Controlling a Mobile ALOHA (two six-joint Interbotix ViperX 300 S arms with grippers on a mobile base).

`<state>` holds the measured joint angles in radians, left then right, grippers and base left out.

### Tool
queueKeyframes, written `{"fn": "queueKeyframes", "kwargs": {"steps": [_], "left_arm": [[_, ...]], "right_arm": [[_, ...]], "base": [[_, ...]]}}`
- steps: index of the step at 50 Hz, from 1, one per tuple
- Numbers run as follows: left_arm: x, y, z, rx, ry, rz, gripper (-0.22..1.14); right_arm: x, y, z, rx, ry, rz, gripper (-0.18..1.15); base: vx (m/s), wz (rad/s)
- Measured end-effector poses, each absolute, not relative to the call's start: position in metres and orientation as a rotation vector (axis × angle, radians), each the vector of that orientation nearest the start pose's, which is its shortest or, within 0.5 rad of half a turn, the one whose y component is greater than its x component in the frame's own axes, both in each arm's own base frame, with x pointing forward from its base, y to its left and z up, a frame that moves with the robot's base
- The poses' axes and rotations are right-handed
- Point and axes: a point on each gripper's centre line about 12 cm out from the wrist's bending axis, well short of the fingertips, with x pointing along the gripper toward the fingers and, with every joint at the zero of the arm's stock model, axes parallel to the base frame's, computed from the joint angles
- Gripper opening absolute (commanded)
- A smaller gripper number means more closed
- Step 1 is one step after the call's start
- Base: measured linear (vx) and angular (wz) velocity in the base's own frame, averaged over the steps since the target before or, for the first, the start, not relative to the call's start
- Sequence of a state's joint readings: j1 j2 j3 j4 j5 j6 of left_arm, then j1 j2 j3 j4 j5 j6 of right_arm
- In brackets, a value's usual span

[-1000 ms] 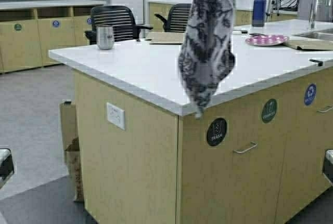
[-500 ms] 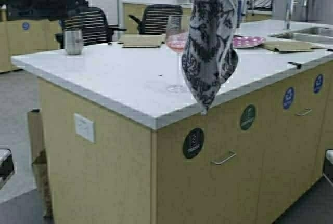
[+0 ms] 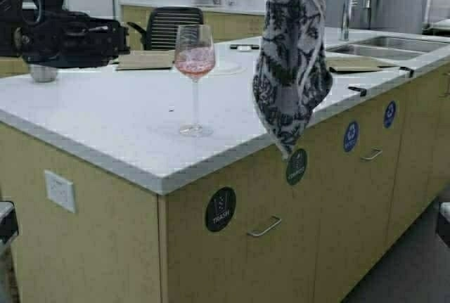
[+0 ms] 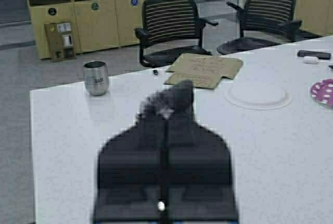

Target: Get the cloth and wipe up the spill under the wine glass

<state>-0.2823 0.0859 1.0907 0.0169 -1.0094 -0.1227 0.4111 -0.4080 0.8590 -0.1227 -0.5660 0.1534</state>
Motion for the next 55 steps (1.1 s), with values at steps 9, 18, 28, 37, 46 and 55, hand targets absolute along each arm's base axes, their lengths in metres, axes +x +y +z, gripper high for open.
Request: {"fn": "queueKeyframes", "kwargs": {"steps": [9, 18, 28, 37, 46, 55], "left_arm": [[0.306, -0.091, 0.107, -0.074, 0.193, -0.290, 0.02], [0.309, -0.093, 0.091, -0.065, 0.203, -0.292, 0.03], [0.313, -0.097, 0.062, -0.049, 0.263, -0.314, 0.09], [0.315, -0.103, 0.039, -0.042, 0.262, -0.360, 0.29], [0.319, -0.113, 0.023, -0.047, 0.206, -0.432, 0.52], [0.328, -0.118, 0.004, -0.061, 0.161, -0.459, 0.85]], "right_arm": [[0.293, 0.137, 0.308, 0.069, -0.099, 0.480, 0.06], [0.293, 0.137, 0.308, 0.071, -0.099, 0.480, 0.06], [0.294, 0.136, 0.307, 0.069, -0.094, 0.478, 0.06], [0.298, 0.139, 0.298, 0.064, -0.068, 0.479, 0.06], [0.305, 0.142, 0.282, 0.055, -0.018, 0.478, 0.06], [0.310, 0.144, 0.270, 0.050, 0.014, 0.478, 0.06]], "base": [[0.11, -0.10], [0.11, -0.06], [0.11, -0.02], [0.10, -0.01], [0.08, 0.01], [0.06, 0.02]]}}
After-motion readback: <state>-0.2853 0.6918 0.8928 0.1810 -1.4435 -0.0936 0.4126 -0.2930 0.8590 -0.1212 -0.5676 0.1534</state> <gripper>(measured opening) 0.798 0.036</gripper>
